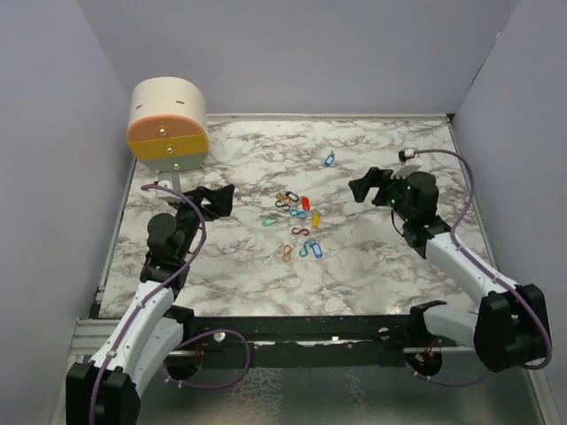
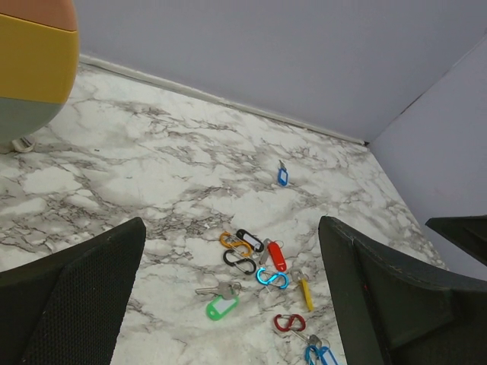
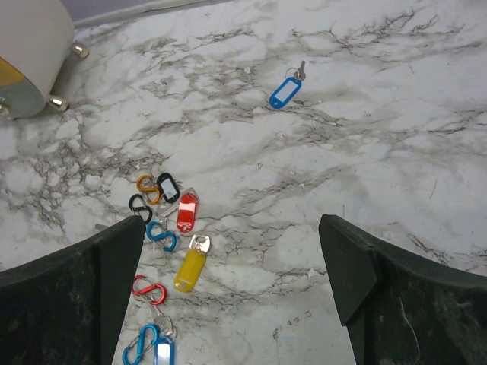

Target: Put the keys on the keyring

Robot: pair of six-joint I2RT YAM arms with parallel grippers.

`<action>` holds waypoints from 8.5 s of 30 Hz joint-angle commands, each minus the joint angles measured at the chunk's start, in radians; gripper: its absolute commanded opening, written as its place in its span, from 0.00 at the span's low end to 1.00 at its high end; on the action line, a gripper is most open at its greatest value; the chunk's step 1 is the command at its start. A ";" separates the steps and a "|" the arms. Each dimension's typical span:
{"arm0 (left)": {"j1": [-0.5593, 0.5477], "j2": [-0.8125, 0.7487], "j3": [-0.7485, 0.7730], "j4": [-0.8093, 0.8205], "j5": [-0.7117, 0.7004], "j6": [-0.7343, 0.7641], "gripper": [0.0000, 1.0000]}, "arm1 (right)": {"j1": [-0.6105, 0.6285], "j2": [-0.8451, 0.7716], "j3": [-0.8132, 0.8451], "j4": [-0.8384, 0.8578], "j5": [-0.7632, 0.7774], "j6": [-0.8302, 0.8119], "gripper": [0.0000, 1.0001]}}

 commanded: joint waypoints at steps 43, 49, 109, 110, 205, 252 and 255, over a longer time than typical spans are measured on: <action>-0.268 0.484 0.155 0.008 0.092 0.138 0.99 | 0.173 0.309 0.179 -0.107 -0.011 -0.085 0.82; -0.385 0.518 0.199 -0.090 -0.025 0.205 0.96 | 0.180 0.306 0.189 -0.114 0.003 -0.085 0.82; -0.919 0.857 0.281 -0.371 -0.776 -0.078 0.55 | 0.180 0.219 0.176 -0.172 0.104 -0.082 0.82; -0.919 0.857 0.280 -0.375 -0.776 -0.081 0.55 | 0.180 0.219 0.175 -0.172 0.104 -0.082 0.82; -0.815 0.760 0.196 -0.341 -0.643 0.053 0.52 | 0.180 0.272 0.191 -0.175 0.084 -0.087 0.81; -0.770 0.735 0.402 -0.410 -0.673 0.169 0.00 | 0.223 0.529 0.290 -0.060 -0.020 -0.096 0.65; -0.758 0.734 0.399 -0.394 -0.651 0.168 0.00 | 0.224 0.582 0.307 -0.030 -0.037 -0.103 0.61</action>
